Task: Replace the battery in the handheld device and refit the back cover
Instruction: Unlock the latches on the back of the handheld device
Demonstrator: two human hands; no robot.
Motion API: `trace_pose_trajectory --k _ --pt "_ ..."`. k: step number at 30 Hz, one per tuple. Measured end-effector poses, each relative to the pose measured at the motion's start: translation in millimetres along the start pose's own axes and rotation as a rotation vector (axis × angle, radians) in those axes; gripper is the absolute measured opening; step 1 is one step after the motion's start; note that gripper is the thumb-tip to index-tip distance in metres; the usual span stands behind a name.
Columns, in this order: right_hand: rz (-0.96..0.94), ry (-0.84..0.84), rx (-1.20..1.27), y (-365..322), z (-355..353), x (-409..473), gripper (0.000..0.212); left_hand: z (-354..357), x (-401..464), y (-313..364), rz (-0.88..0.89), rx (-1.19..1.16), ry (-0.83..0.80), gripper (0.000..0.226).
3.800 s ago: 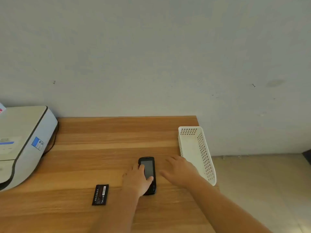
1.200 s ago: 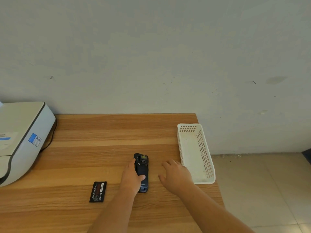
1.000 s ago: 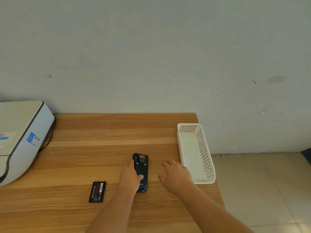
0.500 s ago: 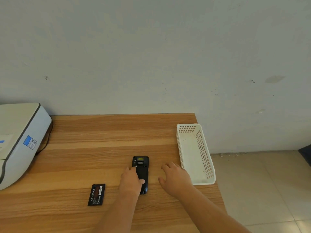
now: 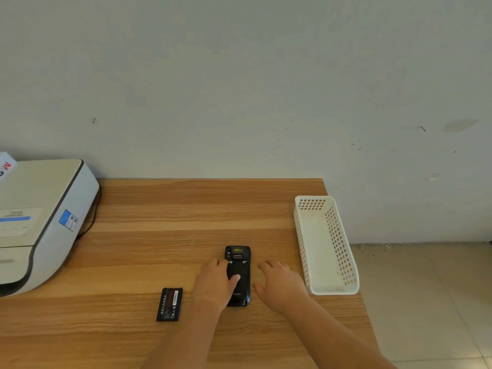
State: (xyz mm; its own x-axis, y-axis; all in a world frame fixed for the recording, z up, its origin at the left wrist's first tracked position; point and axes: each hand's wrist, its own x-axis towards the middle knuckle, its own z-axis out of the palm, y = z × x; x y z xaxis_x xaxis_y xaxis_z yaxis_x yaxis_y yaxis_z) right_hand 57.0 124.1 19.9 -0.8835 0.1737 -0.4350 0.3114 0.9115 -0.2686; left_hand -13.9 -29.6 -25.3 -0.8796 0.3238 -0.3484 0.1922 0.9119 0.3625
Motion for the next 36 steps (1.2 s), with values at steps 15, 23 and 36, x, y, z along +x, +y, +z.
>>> trace_pose_trajectory --k 15,23,36 --pt "0.053 -0.053 0.038 -14 18 19 0.054 -33 6 -35 0.198 0.268 -0.118 0.051" --pt "0.078 -0.027 0.034 -11 31 27 0.052 -23 13 -42 0.22 0.264 -0.155 0.048" --pt "0.043 0.144 0.086 0 25 64 0.042 -23 52 -32 0.304 0.218 -0.076 0.039"
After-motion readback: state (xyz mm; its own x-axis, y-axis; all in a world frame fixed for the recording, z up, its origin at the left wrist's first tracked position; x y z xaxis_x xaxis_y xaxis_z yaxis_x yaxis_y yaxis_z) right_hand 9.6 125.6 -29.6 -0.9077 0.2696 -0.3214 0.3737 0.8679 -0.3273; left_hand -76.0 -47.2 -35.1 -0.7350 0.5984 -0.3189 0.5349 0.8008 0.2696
